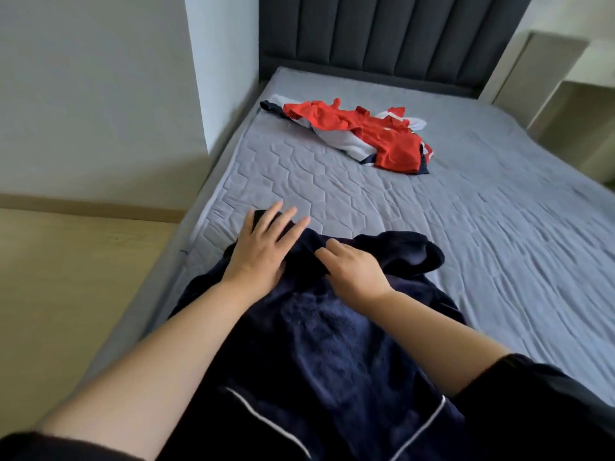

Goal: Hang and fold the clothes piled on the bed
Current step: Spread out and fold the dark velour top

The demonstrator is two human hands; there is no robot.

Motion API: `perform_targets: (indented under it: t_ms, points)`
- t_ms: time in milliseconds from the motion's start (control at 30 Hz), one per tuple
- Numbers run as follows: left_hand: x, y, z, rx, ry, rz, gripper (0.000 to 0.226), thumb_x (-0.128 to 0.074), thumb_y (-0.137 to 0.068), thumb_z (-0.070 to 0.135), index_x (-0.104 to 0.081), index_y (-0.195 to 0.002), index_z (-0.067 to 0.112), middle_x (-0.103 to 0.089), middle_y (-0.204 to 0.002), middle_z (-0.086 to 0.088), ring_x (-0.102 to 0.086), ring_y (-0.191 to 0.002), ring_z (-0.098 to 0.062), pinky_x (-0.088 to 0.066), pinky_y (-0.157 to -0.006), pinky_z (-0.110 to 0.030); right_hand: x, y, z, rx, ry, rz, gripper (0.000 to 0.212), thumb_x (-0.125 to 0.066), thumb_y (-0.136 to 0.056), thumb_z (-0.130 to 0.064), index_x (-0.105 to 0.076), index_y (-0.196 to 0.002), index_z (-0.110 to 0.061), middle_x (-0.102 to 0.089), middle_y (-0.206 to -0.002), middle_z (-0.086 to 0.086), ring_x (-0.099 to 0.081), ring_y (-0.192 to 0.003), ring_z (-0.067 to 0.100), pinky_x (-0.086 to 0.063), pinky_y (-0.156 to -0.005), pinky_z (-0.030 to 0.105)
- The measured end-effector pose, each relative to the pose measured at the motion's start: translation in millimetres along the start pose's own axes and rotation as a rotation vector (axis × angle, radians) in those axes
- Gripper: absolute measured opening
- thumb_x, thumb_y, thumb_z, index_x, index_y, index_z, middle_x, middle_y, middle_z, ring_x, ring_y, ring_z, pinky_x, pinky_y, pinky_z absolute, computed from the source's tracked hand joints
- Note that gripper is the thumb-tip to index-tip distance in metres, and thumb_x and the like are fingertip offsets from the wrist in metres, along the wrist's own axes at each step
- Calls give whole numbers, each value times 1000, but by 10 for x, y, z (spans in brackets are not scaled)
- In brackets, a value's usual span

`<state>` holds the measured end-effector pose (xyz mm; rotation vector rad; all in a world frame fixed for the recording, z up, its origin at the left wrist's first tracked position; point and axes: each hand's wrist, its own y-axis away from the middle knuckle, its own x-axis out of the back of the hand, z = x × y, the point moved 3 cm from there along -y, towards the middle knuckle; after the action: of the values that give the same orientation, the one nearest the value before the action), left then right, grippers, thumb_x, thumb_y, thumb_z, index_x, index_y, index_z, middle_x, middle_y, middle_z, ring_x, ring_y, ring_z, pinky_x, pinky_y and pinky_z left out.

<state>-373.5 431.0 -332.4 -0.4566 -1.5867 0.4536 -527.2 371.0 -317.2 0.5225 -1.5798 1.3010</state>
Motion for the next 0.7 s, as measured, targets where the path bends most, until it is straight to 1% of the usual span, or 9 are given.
perform_targets:
  t_ms: [67, 133, 233, 300, 367, 433, 567, 633, 700]
  points:
    - [129, -44, 73, -80, -46, 7, 53, -79, -47, -5, -72, -99, 6, -67, -88, -11, -65, -91, -32, -49, -87, -53, 42, 110, -33, 30, -13, -4, 25, -72, -55, 10, -60, -73, -2, -52, -69, 9, -52, -54, 28, -36, -35, 32]
    - [239, -53, 97, -111, 0, -93, 32, -77, -42, -10, -65, -68, 4, -58, -64, -9, -60, -63, -30, -52, -63, -38, 84, 187, -21, 40, 44, -28, 21, -74, -59, 4, -62, -76, -3, -55, -72, 10, -54, -59, 29, -42, -43, 35]
    - [296, 40, 36, -88, 12, -257, 24, -78, -60, -1, -57, -71, 4, -55, -72, -10, -56, -71, -29, -39, -53, -33, 44, 328, 229, -42, 288, -270, 34, -69, -75, -21, -62, -106, -9, -58, -103, 8, -55, -91, 29, -42, -78, 39]
    - [362, 142, 29, -147, 7, -249, 31, -83, -55, 1, -55, -68, 4, -53, -67, -9, -55, -65, -28, -36, -48, -30, 91, 458, 474, -169, 363, -364, 37, -59, -82, -27, -57, -115, -12, -54, -114, 8, -50, -103, 30, -33, -92, 40]
    - [400, 204, 28, -187, -19, -262, 35, -85, -52, 0, -54, -67, 4, -52, -66, -9, -53, -62, -27, -40, -45, -30, 217, 587, 652, -277, 373, -351, 25, -59, -81, -21, -59, -104, -10, -57, -105, 11, -52, -98, 32, -35, -89, 42]
    - [388, 252, 13, -199, -90, -271, 30, -81, -60, -3, -55, -73, 6, -52, -73, -8, -51, -67, -25, -45, -50, -34, 340, 678, 732, -315, 357, -303, 14, -63, -77, -6, -61, -90, -5, -59, -91, 15, -56, -87, 34, -41, -78, 42]
    - [381, 408, 9, -174, -159, -239, 41, -70, -39, -22, -55, -65, 7, -49, -64, -7, -50, -55, -23, -31, -42, -25, 502, 854, 706, -209, 351, -100, 29, -74, -50, 10, -57, -68, -5, -53, -66, 12, -54, -59, 32, -43, -54, 37]
    - [250, 580, -31, -95, -167, -328, 42, -71, -50, -16, -56, -79, 10, -53, -76, -4, -54, -68, -22, -30, -46, -27, 440, 1022, 663, -196, 339, -156, 33, -75, -48, 8, -57, -70, -6, -53, -68, 10, -54, -61, 31, -42, -54, 36]
    - [30, 804, -149, 107, -94, -528, 38, -59, -71, -9, -49, -95, 20, -48, -94, 3, -50, -91, -19, -35, -57, -28, 248, 1239, 673, -275, 260, -393, 30, -75, -62, -7, -60, -87, -9, -56, -86, 7, -55, -82, 29, -45, -66, 37]
